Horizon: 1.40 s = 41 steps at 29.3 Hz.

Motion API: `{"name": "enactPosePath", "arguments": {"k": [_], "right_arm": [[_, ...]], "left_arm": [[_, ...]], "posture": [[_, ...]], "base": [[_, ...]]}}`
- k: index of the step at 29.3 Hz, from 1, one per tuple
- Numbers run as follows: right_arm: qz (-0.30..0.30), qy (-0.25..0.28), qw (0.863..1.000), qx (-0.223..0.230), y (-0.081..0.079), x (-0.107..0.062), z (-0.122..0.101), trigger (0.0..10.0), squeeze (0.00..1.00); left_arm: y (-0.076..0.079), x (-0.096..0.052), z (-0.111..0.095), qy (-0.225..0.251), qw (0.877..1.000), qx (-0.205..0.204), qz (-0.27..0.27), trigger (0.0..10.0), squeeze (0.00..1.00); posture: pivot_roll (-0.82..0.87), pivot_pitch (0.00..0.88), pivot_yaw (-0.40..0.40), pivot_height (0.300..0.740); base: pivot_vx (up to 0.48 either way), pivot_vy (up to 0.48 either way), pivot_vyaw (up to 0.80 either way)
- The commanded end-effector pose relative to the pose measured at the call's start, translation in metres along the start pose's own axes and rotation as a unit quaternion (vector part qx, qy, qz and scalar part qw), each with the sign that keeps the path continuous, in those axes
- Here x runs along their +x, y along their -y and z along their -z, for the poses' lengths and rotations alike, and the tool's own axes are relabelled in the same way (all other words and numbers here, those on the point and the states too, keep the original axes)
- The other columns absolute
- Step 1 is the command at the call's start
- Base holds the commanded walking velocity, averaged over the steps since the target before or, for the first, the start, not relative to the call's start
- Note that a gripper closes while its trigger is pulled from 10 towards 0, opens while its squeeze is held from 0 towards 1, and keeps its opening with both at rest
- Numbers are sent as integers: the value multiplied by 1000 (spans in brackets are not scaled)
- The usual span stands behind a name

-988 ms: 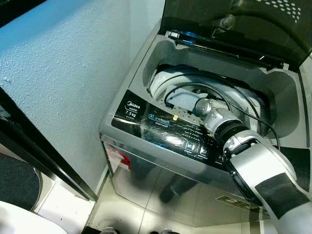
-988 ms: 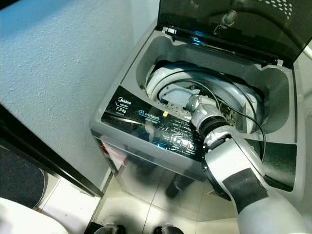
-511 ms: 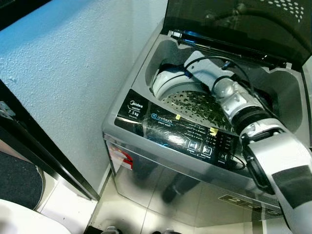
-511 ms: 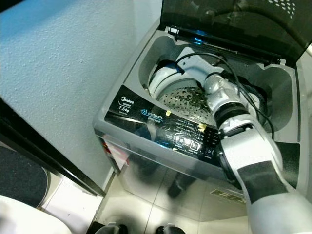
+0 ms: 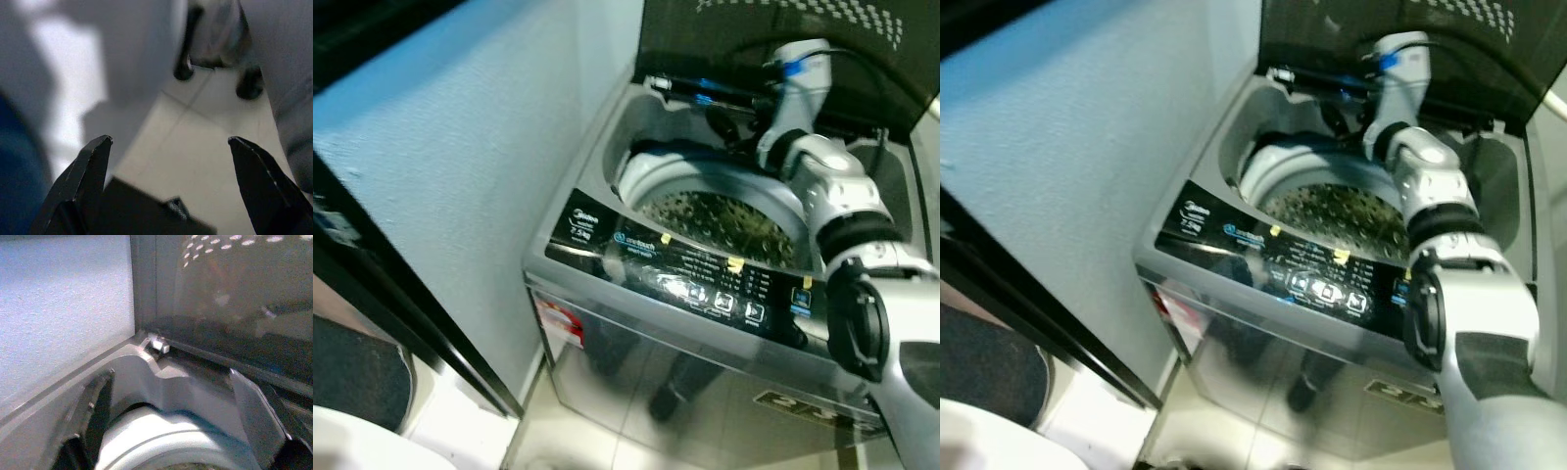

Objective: Clothes washing

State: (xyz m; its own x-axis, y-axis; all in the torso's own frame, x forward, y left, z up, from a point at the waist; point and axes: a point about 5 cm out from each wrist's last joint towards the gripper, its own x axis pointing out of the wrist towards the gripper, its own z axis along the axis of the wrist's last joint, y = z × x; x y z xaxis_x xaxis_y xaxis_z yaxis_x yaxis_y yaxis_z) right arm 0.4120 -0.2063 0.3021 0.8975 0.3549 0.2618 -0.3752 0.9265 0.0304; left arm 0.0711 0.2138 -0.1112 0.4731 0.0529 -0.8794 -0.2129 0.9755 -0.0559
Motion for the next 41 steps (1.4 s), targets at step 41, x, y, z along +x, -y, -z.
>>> {"name": "enactPosePath", "arguments": {"k": [41], "right_arm": [[-402, -63, 902, 147, -83, -97, 92, 10000, 0]], "left_arm": [[20, 16, -39, 9, 1000, 18, 14, 10000, 0]], "posture": [[-60, 0, -5, 740]], "base": [[-124, 0, 0]]}}
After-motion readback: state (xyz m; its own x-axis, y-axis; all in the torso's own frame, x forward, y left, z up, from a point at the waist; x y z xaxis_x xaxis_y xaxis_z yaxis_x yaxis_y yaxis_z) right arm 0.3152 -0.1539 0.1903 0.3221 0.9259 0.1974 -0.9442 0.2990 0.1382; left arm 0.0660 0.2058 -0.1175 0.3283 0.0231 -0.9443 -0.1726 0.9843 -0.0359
